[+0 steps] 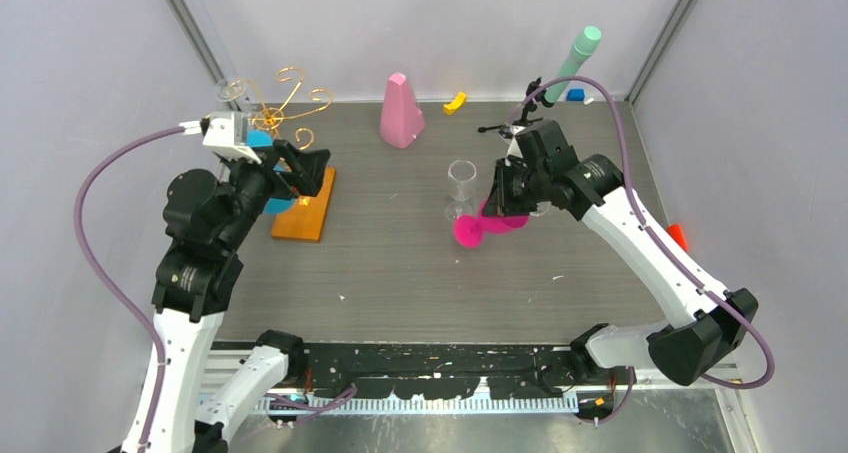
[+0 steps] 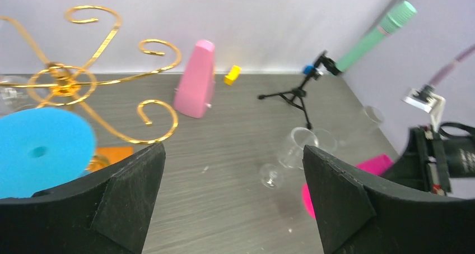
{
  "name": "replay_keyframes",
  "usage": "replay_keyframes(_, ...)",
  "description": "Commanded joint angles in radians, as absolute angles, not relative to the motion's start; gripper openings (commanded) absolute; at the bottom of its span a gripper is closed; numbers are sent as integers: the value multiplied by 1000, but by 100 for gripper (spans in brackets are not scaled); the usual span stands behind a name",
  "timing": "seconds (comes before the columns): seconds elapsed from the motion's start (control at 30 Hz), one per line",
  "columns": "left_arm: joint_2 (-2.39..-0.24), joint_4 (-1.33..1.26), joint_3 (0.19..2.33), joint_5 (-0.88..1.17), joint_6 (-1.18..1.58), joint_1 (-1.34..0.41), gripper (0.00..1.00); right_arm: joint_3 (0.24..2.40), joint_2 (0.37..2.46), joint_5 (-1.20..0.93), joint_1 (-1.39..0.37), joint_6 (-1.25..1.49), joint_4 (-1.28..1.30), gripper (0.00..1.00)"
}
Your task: Take the wine glass off the wine glass rack
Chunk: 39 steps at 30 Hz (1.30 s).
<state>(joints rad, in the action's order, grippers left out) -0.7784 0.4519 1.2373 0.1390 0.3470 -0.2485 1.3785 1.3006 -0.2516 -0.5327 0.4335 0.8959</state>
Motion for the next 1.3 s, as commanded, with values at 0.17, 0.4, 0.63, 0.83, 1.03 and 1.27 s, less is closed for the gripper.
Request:
replay_keyframes(0.17, -727, 448, 1205, -131, 309, -250, 96, 1415, 1371, 311, -522, 425, 1171, 0)
replay_keyframes(0.4, -706, 491, 1198, -349, 416, -250, 95, 1333, 1440, 388, -465, 464, 1108, 0)
replay_keyframes(0.63, -680, 502, 1207, -474, 382, -250, 95, 1320, 1493, 399, -447, 487, 1056, 0)
replay_keyframes(0.83, -705, 536, 1247, -520, 367, -250, 96, 1314, 1497, 388, -422, 488, 1046, 2)
replay_keyframes(1.03, -743, 539, 1264, -575, 319, -250, 99, 1307, 1485, 386, -412, 487, 1046, 29)
replay_keyframes(1.27, -794, 578, 1322, -622, 302, -249, 100, 1334, 1424, 412, -408, 478, 1046, 45)
